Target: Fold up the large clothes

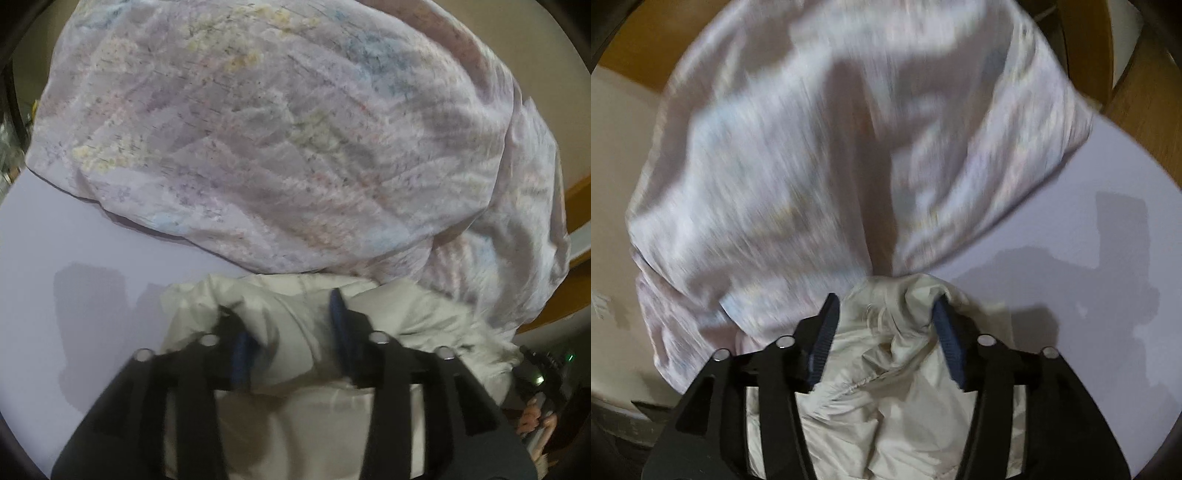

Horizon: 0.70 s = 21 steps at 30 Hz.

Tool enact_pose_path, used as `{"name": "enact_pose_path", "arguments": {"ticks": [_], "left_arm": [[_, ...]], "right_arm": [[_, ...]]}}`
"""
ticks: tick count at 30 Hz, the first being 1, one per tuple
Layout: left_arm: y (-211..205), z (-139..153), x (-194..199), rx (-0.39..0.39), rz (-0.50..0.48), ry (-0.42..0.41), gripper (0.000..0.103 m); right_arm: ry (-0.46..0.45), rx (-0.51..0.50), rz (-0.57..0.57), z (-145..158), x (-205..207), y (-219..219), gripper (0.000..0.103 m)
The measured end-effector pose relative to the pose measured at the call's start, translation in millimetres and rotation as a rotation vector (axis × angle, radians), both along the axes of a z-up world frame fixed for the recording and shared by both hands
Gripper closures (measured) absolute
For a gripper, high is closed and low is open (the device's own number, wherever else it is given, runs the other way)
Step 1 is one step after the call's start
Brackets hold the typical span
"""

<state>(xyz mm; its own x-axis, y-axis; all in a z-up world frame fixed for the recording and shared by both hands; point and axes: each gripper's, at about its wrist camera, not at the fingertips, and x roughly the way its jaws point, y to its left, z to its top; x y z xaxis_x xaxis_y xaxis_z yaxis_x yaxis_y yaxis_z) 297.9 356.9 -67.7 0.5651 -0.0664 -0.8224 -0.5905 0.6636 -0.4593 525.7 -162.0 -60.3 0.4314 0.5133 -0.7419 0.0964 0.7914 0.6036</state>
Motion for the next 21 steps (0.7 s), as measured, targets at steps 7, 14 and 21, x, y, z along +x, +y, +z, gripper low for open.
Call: {"name": "enact_pose_path", "arguments": {"ticks": [7,14,21], "left_arm": [[-5,31,6,0.073,-0.02,-0.072,0.012],[-17,46,-9,0.134,-0.098,-0.059,0.011],[-34,34,-33,0.215,-0.189,-0.004,0.011]], "right_arm": [[-0.072,-0.078,0.406,14,-45,92,0.04],[-0.138,-0.384,0.729,-12,-95,197,0.044],[-0.114,-0.468,0.701,-37,-92,213,0.095]]}}
